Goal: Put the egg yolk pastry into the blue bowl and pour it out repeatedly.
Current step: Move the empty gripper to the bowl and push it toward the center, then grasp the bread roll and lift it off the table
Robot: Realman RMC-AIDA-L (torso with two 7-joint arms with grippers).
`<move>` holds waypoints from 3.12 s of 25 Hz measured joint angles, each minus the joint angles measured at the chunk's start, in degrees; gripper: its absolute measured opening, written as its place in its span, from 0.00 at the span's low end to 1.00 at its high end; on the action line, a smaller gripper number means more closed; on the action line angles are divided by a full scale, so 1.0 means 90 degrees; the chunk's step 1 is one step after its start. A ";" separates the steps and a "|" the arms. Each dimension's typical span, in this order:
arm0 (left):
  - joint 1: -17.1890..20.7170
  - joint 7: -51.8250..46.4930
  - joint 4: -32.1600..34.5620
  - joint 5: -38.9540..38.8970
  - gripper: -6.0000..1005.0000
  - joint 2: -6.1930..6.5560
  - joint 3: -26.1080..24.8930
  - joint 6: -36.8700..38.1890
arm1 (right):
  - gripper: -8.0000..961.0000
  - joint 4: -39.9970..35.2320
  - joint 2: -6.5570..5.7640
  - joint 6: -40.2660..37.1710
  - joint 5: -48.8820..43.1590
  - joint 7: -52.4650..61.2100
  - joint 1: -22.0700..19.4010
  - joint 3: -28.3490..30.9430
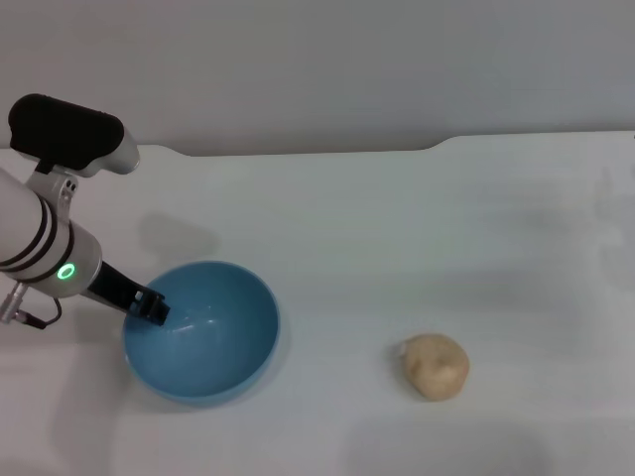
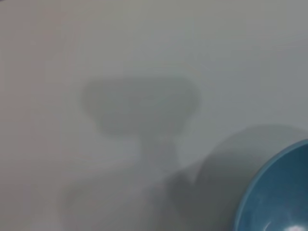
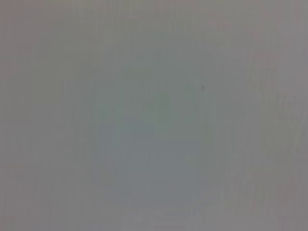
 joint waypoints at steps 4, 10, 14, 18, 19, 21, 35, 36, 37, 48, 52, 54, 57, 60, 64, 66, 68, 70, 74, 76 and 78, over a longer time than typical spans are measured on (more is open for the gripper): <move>-0.0014 0.0007 -0.0001 -0.0001 0.45 0.0000 0.0000 -0.0043 | 0.38 0.0000 0.0000 -0.0007 0.0000 0.0000 -0.0010 0.0000; -0.0074 0.0001 0.0000 -0.0008 0.20 -0.0002 0.0003 -0.0204 | 0.38 -0.0011 0.0012 -0.0015 0.0000 0.0000 -0.0018 0.0000; -0.0074 -0.0006 0.0000 -0.0010 0.06 -0.0002 0.0002 -0.0223 | 0.38 -0.0029 0.0034 -0.0015 0.0000 0.0000 -0.0041 0.0000; -0.0074 -0.0008 -0.0002 -0.0004 0.03 -0.0001 0.0018 -0.0216 | 0.38 -0.0075 0.0037 0.0191 0.0000 0.0138 -0.0048 0.0000; -0.0074 -0.0008 -0.0002 -0.0004 0.03 -0.0001 0.0018 -0.0216 | 0.38 -0.0126 0.0036 0.0301 0.0000 0.0258 -0.0052 0.0000; -0.0074 -0.0004 -0.0007 -0.0004 0.03 0.0001 0.0035 -0.0249 | 0.38 -0.0357 0.0018 0.0621 -0.0101 0.0647 -0.0101 -0.0003; -0.0149 -0.0148 0.0052 -0.0112 0.03 -0.0016 -0.0038 -0.0512 | 0.38 -0.5583 -0.0237 0.6768 -0.2608 0.2215 -0.0936 0.0061; -0.0167 -0.0171 0.0055 -0.0131 0.03 -0.0018 -0.0039 -0.0512 | 0.38 -0.5832 -0.0234 0.7147 -0.2333 0.1853 -0.0934 0.0077; -0.0178 -0.0184 0.0057 -0.0140 0.03 -0.0018 -0.0039 -0.0513 | 0.38 -0.6037 -0.0235 0.7494 -0.1924 0.1352 -0.0918 0.0121; -0.0362 -0.0251 0.0077 -0.0147 0.03 -0.0020 -0.0034 -0.0512 | 0.38 -0.6212 -0.0228 1.2059 0.1540 -0.3143 -0.0158 0.2118; -0.0381 -0.0252 0.0078 -0.0147 0.03 -0.0020 -0.0037 -0.0511 | 0.38 -0.6219 -0.0231 1.2771 0.1497 -0.3133 -0.0124 0.2151; -0.0399 -0.0258 0.0079 -0.0149 0.03 -0.0020 -0.0039 -0.0510 | 0.38 -0.6224 -0.0214 1.2956 0.1490 -0.3163 -0.0147 0.2155; -0.0441 -0.0268 0.0078 -0.0156 0.03 -0.0020 -0.0039 -0.0509 | 0.38 -0.6205 -0.0191 1.3163 0.1485 -0.3201 -0.0155 0.2122; -0.0518 -0.0271 0.0078 -0.0162 0.03 -0.0020 -0.0039 -0.0560 | 0.38 -0.6144 -0.0185 1.3317 0.1482 -0.3199 -0.0132 0.2055; -0.0618 -0.0302 0.0079 -0.0180 0.03 -0.0019 -0.0039 -0.0650 | 0.38 -0.5859 -0.0171 1.3434 0.1420 -0.3198 0.0005 0.1847; -0.0677 -0.0346 0.0080 -0.0191 0.03 -0.0019 -0.0039 -0.0679 | 0.38 -0.5576 -0.0126 1.3440 0.1255 -0.3192 0.0150 0.1753; -0.0717 -0.0357 0.0109 -0.0206 0.03 -0.0020 -0.0038 -0.0710 | 0.38 -0.5436 -0.0077 1.3443 0.1143 -0.3198 0.0231 0.1731; -0.0736 -0.0358 0.0138 -0.0215 0.03 -0.0020 -0.0039 -0.0720 | 0.38 -0.5394 -0.0060 1.3445 0.1117 -0.3238 0.0252 0.1730; -0.0813 -0.0367 0.0227 -0.0240 0.03 -0.0020 -0.0038 -0.0732 | 0.38 -0.5246 -0.0013 1.3445 0.1119 -0.3368 0.0349 0.1728; -0.0833 -0.0383 0.0230 -0.0244 0.03 -0.0020 -0.0038 -0.0733 | 0.38 -0.5089 0.0004 1.3438 0.1135 -0.3411 0.0444 0.1702; -0.0843 -0.0432 0.0231 -0.0246 0.03 -0.0020 -0.0027 -0.0739 | 0.38 -0.4898 0.0019 1.3417 0.1144 -0.3430 0.0543 0.1638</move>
